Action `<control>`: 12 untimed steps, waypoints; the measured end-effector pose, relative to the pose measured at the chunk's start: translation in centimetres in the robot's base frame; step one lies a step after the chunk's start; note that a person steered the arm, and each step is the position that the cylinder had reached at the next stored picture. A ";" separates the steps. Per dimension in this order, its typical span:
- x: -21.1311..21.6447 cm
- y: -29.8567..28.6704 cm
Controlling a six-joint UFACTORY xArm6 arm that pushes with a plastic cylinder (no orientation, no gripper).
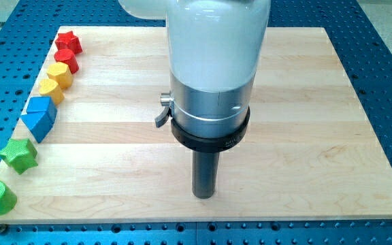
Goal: Move your arm above the red star
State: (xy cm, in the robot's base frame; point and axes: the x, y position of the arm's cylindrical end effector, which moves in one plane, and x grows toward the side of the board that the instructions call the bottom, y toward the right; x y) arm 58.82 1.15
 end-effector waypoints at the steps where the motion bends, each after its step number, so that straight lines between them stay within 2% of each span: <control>1: 0.0 0.1; 4: 0.4 -0.7; 5: 3.0 -1.6; 10: 3.0 -3.5; 11: 0.9 -1.4; 12: -6.9 1.0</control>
State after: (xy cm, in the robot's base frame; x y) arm 51.96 2.12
